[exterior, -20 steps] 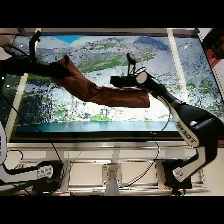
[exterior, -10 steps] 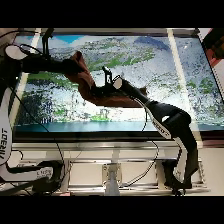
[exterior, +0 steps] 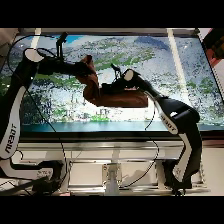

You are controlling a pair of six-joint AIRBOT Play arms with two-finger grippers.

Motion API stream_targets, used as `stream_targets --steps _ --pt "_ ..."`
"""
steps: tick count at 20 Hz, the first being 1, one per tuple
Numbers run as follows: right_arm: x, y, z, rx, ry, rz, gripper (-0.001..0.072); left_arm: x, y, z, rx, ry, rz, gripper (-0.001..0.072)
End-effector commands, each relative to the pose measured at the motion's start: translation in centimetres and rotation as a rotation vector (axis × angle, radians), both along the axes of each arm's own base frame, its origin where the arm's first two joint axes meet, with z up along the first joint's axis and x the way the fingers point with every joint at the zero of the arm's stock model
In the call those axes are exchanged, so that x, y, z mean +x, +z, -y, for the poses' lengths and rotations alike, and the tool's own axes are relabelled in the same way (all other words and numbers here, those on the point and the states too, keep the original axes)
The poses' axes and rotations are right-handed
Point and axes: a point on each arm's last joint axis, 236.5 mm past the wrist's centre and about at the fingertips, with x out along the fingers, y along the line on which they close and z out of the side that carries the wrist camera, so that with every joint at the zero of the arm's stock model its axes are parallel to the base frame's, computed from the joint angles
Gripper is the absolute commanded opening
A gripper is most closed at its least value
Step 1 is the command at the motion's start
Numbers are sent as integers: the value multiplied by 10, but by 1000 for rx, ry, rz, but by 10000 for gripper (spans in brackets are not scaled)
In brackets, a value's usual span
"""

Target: Fold the clothes and pants, and hang the long-sleeved shirts on hangers.

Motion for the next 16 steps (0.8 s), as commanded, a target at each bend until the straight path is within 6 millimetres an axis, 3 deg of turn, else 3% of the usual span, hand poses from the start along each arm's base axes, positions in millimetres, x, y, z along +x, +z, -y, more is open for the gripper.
stream_targets --steps 1,5,8,12,16 --pt "4 33 92 -54 -34 -62 13 -1 7 37 -19 -14 56 19" --pt "20 97 179 -69 -164 22 13 -13 26 110 -73 -34 163 20" --pt "24 135 223 -84 -244 98 14 -11 21 156 -61 -8 276 19" --pt "20 170 245 -90 -291 169 14 -34 -38 221 -8 -60 291 19" --pt "18 177 248 -105 -290 191 14 -64 -85 260 23 -118 263 21"
